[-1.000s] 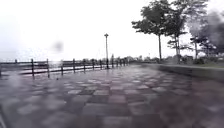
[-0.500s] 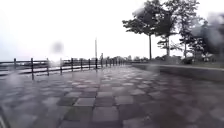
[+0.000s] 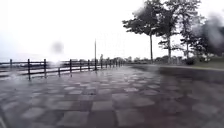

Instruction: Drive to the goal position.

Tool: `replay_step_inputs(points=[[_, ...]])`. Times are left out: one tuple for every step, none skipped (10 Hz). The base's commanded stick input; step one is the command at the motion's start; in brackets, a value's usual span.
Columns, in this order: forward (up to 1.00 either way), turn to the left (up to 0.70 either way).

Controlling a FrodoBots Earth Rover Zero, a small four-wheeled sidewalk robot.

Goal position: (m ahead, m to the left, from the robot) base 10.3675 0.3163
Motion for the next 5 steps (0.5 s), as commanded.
replay_step_inputs(points=[[1.0, 0.01], [1.0, 0.01], [1.0, 0.01], [1.0, 0.01], [1.0, 0.01]])
